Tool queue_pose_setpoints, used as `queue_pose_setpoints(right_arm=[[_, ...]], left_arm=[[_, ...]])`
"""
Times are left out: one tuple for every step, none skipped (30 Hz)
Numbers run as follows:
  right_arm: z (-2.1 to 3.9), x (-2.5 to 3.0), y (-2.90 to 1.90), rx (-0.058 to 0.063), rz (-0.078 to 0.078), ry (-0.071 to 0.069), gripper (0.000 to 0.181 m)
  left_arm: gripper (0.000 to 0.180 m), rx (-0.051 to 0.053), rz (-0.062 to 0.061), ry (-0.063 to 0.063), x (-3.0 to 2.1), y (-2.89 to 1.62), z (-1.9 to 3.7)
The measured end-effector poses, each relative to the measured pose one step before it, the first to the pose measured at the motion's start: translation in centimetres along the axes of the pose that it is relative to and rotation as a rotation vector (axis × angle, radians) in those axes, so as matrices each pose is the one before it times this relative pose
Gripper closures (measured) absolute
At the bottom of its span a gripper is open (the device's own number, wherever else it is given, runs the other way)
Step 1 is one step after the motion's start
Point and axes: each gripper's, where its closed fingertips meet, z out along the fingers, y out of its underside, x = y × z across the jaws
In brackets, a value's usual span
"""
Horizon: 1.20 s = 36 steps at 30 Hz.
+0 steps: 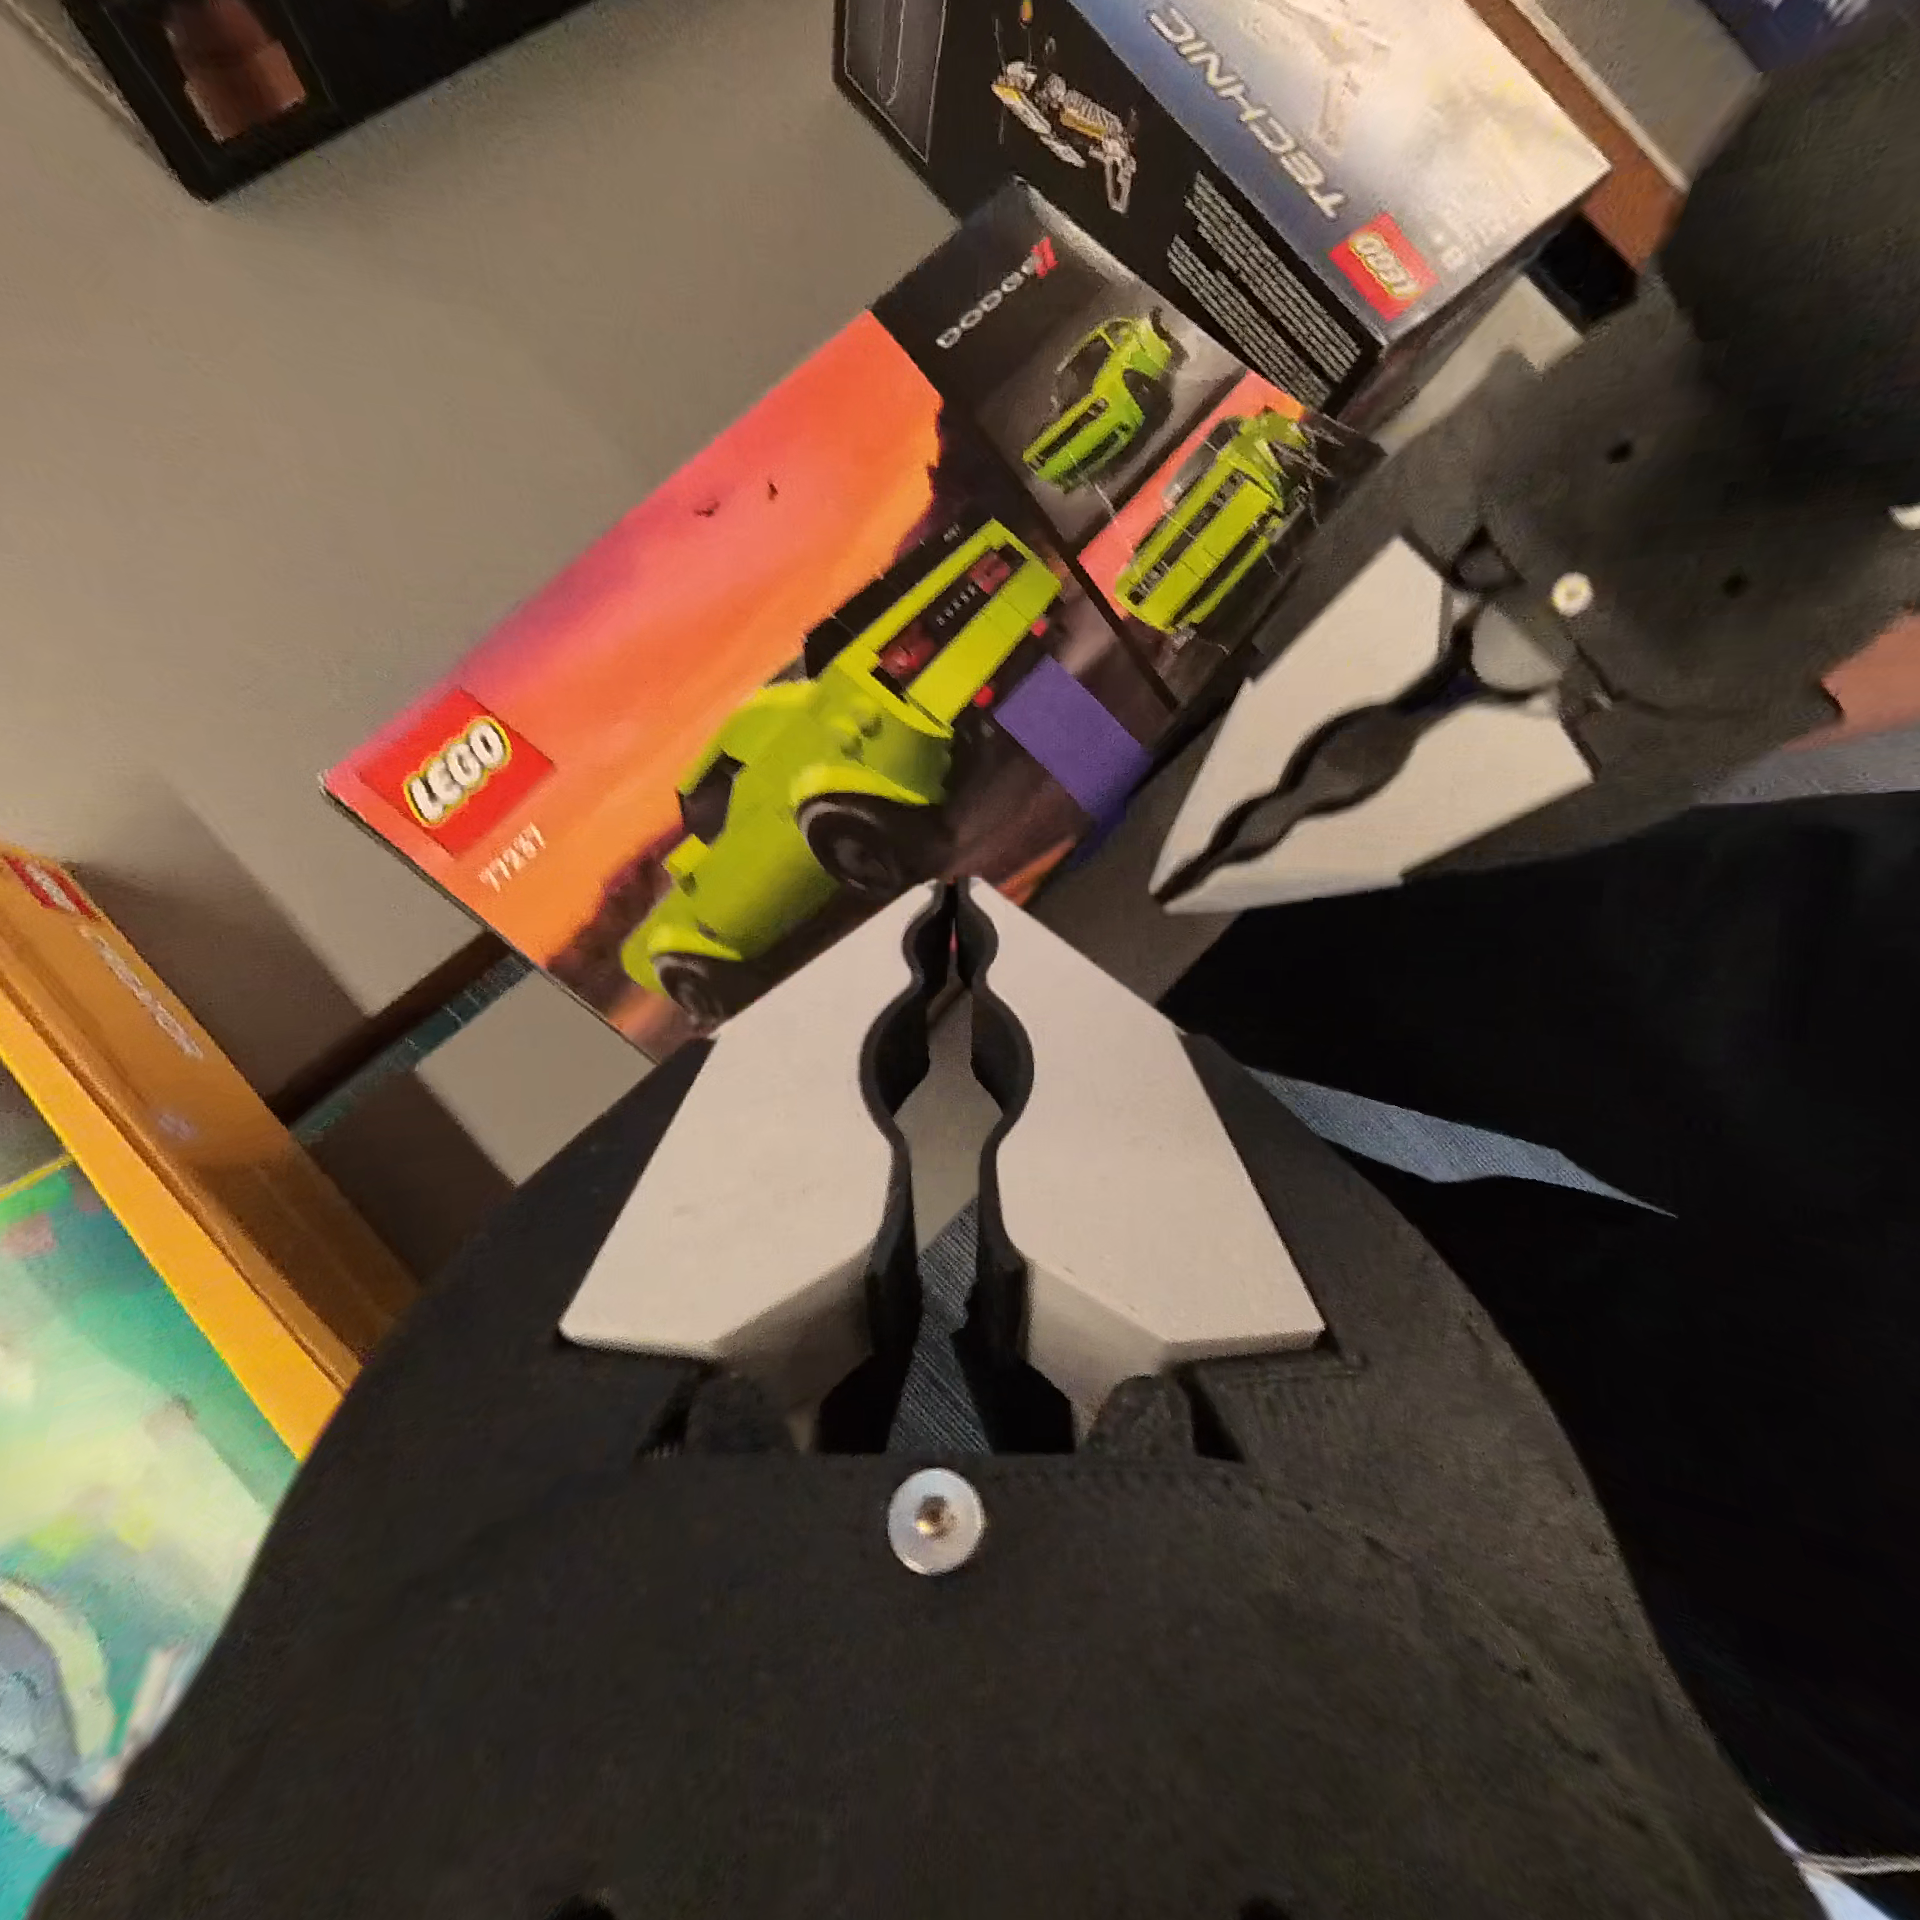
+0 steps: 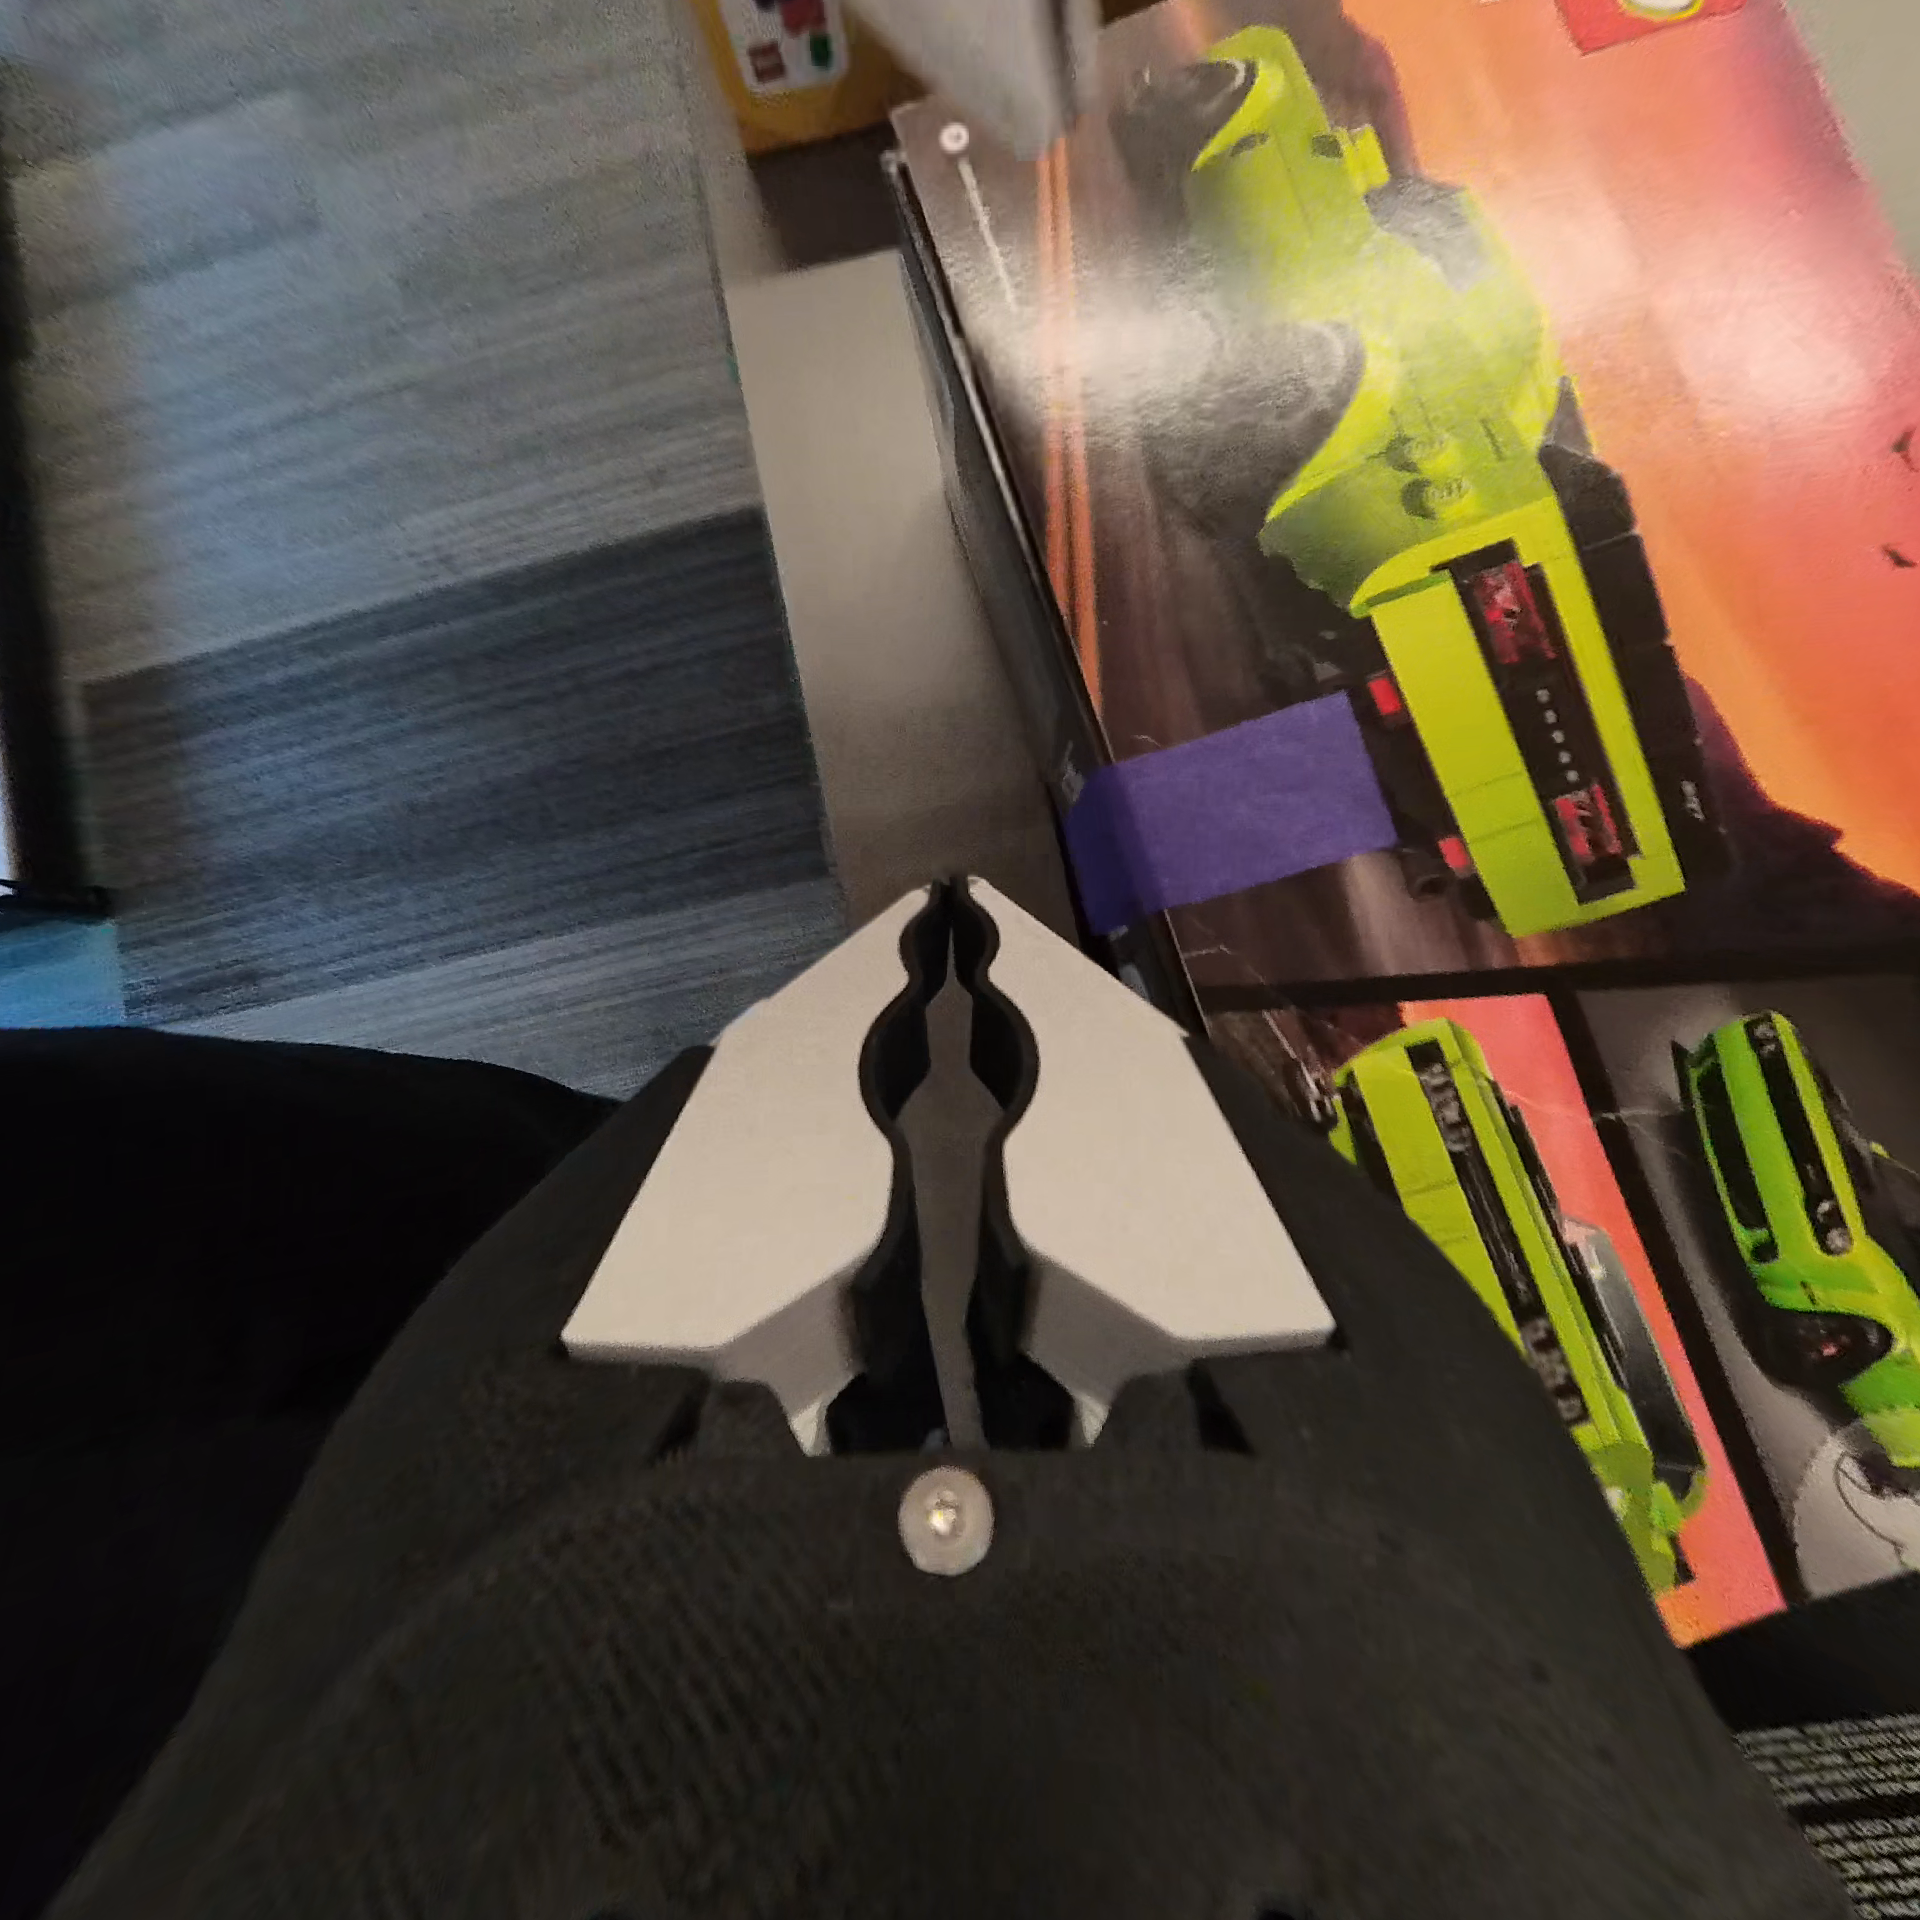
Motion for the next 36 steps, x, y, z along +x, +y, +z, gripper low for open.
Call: queue_pose_setpoints(right_arm=[[0.325,0.076,-0.06,-0.0191,0.0043,0.0103,0.181],[0.29,0.056,-0.086,-0.0215,0.0099,0.0065,0.181],[0.276,0.079,-0.015,-0.0286,0.0161,0.0038,0.181],[0.258,0.003,-0.121,-0.0241,0.02,-0.0044,0.181],[0.221,0.094,-0.153,-0.0204,0.0248,0.0001,0.181],[0.235,0.198,0.021,-0.0303,0.0232,0.0058,0.181],[0.229,0.166,0.146,-0.0368,0.0115,0.005,0.181],[0.23,-0.102,0.049,-0.0248,0.0005,-0.004,0.181],[0.204,0.125,0.109,-0.0229,-0.0019,0.0221,0.181],[0.147,0.218,0.109,-0.0175,-0.0121,0.0358,0.181],[0.114,0.258,0.111,-0.0128,-0.0113,0.0406,0.181],[0.095,0.186,0.101,-0.0104,-0.0056,0.0338,0.181],[0.06,0.112,0.153,-0.014,-0.0064,0.0227,0.181],[0.056,0.106,0.123,-0.0141,-0.0021,0.0173,0.181],[0.02,0.001,-0.081,-0.0055,0.0043,0.0064,0.181],[0.002,-0.143,-0.335,0.0014,0.0041,-0.0044,0.181],[0.016,-0.134,-0.487,0.0054,-0.0002,0.0011,0.181],[0.134,-0.058,-0.281,-0.0066,-0.0104,0.0128,0.181],[0.284,0.067,0.098,-0.0166,-0.0262,0.0199,0.181],[0.219,0.278,0.344,-0.0152,-0.0236,0.0266,0.181],[0.122,0.604,0.574,-0.0122,0.0088,0.0379,0.181],[0.13,0.663,0.785,-0.0064,0.0457,0.0236,0.181],[0.106,0.611,0.863,-0.0064,0.0664,-0.0047,0.181],[-0.037,0.501,0.567,0.0057,0.0706,-0.0263,0.181],[-0.285,-0.047,-0.22,0.0369,0.0571,-0.0544,0.181],[-0.435,-0.541,-0.902,0.062,0.0339,-0.0644,0.181],[-0.234,-0.373,-0.733,0.0336,0.0122,-0.0298,0.181],[0.075,-0.333,-0.423,-0.0001,-0.0079,-0.0111,0.181],[0.278,-0.395,-0.257,-0.0147,-0.0221,-0.0045,0.181],[0.349,-0.216,-0.111,-0.0213,-0.0344,0.004,0.181],[0.317,0.084,0.227,-0.0225,-0.0402,0.0139,0.181],[0.214,0.411,0.395,-0.0151,-0.0241,0.0216,0.181],[-0.016,0.881,0.432,-0.0034,0.0062,0.0341,0.181],[-0.111,1.057,0.467,0.01,0.0362,0.0305,0.181],[-0.121,1.032,0.475,0.012,0.0583,0.0124,0.181],[-0.165,1.022,0.457,0.0062,0.0684,0.0145,0.181]], left_arm=[[0.18,-0.0216,-0.005,0.0057,-0.642,-0.207,0.591],[0.18,-0.0301,-0.003,-0.0039,-0.649,0.071,0.679],[0.18,-0.0275,0.0011,0.0119,-0.271,0.177,0.704],[0.18,-0.0276,-0.0002,-0.0018,-0.35,0.312,0.624],[0.18,-0.0278,-0.0034,-0.0031,-0.269,0.433,0.537],[0.18,-0.0196,-0.0082,0.0183,0.108,0.379,0.476],[0.18,-0.0033,-0.0162,0.0101,0.046,0.223,0.328],[0.18,0.0281,-0.0219,0.0082,0.041,-0.211,0.074],[0.18,0.0167,-0.0256,0.0072,-0.025,-0.039,0.053],[0.18,0.0081,-0.0234,0.0099,-0.008,0.0,0.027],[0.18,0.006,-0.0151,0.0102,0.03,-0.004,0.013],[0.18,-0.0001,-0.008,0.0104,0.042,0.074,0.023],[0.18,-0.0016,-0.0055,0.0108,0.042,0.031,0.009],[0.18,-0.0035,-0.004,0.0074,0.001,0.018,-0.022],[0.18,-0.0049,-0.0035,0.0056,0.013,0.037,-0.014],[0.18,-0.0026,-0.0028,0.0036,-0.003,-0.003,-0.012],[0.18,-0.0018,0.0017,-0.0011,-0.042,0.003,-0.004],[0.18,-0.0002,0.0057,-0.0062,-0.072,0.024,0.009],[0.18,0.0025,0.008,-0.002,-0.008,-0.003,0.003],[0.18,0.0016,0.0071,0.0004,0.022,0.004,0.009],[0.18,-0.0006,0.005,0.0019,0.027,0.01,0.036],[0.18,-0.0037,0.0017,0.0038,0.028,0.034,0.02],[0.18,-0.0022,-0.0004,0.0052,0.034,0.022,-0.015],[0.18,0.0012,-0.0016,0.0037,0.002,-0.024,-0.001],[0.18,0.0014,-0.0023,0.0027,0.003,-0.002,0.013],[0.18,0.0043,-0.0024,0.0019,-0.016,-0.036,0.011],[0.18,0.0053,-0.004,0.0024,-0.005,-0.059,0.008],[0.18,0.0019,-0.0033,0.0016,-0.006,-0.018,0.036],[0.18,0.0029,-0.0017,0.0017,0.019,-0.024,0.014],[0.18,0.0026,-0.0013,0.0008,0.012,-0.009,0.007],[0.18,0.0013,0.0001,0.0012,0.005,-0.014,0.001],[0.18,-0.0012,0.0013,0.0018,0.023,-0.003,-0.003],[0.18,-0.0037,0.0002,0.0014,0.01,0.008,-0.011],[0.18,-0.0026,-0.0002,-0.0007,-0.007,-0.003,-0.002],[0.18,-0.0013,0.0,-0.0011,0.02,0.001,0.008],[0.18,-0.0001,-0.0029,-0.0005,0.016,0.016,0.016]])
